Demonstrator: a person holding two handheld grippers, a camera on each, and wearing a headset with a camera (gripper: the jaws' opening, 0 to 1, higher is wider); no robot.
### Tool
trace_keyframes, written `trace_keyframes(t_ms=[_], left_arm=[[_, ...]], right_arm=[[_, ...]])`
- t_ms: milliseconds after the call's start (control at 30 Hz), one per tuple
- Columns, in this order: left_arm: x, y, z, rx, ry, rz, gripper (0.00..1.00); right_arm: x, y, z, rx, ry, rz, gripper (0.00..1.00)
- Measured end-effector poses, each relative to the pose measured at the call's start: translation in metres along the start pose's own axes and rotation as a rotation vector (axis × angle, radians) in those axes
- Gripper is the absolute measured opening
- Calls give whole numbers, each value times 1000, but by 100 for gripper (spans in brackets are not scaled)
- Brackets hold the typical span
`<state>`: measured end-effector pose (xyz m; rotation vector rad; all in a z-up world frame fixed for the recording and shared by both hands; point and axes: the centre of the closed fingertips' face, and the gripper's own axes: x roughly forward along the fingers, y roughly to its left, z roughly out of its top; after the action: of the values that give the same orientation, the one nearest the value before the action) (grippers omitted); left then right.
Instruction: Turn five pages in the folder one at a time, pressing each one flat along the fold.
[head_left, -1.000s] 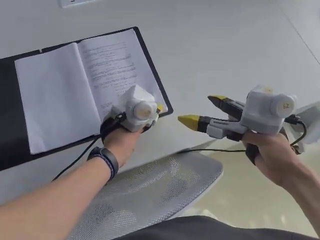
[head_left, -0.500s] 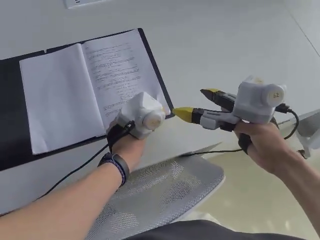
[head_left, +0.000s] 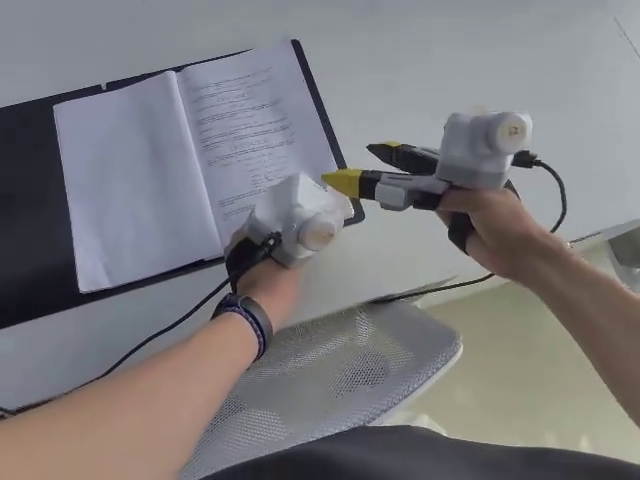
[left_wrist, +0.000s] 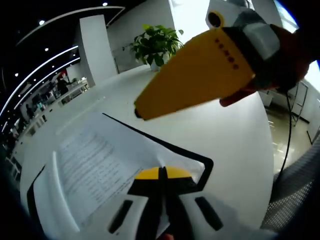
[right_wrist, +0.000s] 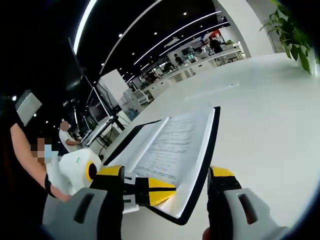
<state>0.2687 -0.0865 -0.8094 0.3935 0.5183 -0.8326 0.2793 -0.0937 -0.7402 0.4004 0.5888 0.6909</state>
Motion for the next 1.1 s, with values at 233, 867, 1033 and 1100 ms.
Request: trace_keyframes(t_ms=[233, 867, 1033, 1100], left_arm=[[-1, -1, 1, 7, -1, -11, 0], [-3, 1, -1, -8, -4, -13, 0], [-4, 1, -2, -4, -2, -23, 0], [-4, 1, -3, -7, -1, -26, 0]], right_arm=[[25, -1, -8, 44, 32, 43, 59], [32, 3, -23, 96, 59, 66, 46], [39, -6, -27, 123, 70, 37, 34], [41, -9, -32, 134, 86, 18, 26]])
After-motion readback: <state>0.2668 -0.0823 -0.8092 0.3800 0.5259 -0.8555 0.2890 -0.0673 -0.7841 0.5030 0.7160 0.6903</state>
